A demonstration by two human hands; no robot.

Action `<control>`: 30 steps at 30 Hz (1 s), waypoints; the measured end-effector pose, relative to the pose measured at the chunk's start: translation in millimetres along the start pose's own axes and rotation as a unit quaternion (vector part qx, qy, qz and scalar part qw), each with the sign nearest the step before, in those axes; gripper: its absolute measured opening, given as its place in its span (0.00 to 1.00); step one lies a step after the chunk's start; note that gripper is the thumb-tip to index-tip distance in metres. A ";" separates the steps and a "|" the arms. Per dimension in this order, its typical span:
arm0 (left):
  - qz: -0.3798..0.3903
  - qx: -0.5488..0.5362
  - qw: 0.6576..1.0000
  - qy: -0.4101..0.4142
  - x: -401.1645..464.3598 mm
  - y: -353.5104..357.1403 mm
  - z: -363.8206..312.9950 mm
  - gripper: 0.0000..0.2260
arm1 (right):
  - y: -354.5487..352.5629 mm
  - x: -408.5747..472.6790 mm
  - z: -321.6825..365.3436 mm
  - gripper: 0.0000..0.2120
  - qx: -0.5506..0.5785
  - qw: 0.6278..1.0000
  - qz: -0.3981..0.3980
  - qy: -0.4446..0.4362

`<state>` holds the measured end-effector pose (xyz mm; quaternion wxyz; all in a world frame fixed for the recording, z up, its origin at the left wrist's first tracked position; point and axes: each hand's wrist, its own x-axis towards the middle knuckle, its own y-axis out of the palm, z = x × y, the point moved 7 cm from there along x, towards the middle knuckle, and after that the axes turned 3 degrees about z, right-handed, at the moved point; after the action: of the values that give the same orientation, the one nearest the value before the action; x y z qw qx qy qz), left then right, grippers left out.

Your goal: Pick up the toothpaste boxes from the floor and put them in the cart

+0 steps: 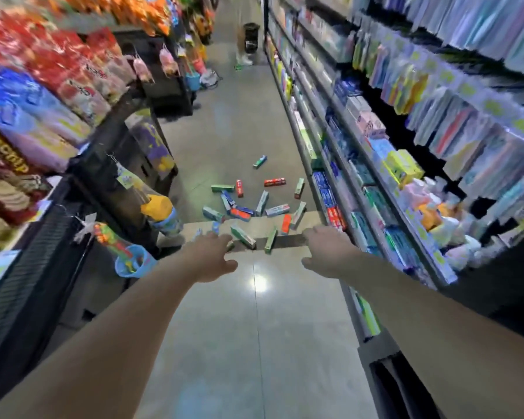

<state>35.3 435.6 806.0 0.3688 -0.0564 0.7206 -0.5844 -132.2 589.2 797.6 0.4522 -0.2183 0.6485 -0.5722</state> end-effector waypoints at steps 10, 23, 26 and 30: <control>0.022 -0.028 0.999 -0.020 163.8 -49.9 69.1 0.32 | -26.5 200.0 5.1 0.24 -0.016 0.999 0.032 -0.023; 0.044 -0.028 0.999 -0.010 418.8 -156.4 174.5 0.29 | -85.6 465.2 6.7 0.28 -0.001 0.998 0.068 0.015; 0.057 -0.030 0.998 -0.011 469.8 -160.8 185.7 0.29 | -82.3 520.5 3.3 0.27 -0.012 0.997 0.075 0.000; 0.069 -0.040 0.997 -0.020 537.1 -153.7 201.4 0.30 | -63.5 595.6 1.6 0.24 -0.007 0.994 0.101 -0.033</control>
<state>-285.7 -48.5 682.6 0.4204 -0.0326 0.7379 -0.5269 -441.0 95.7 656.8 0.5270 -0.1739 0.6561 -0.5115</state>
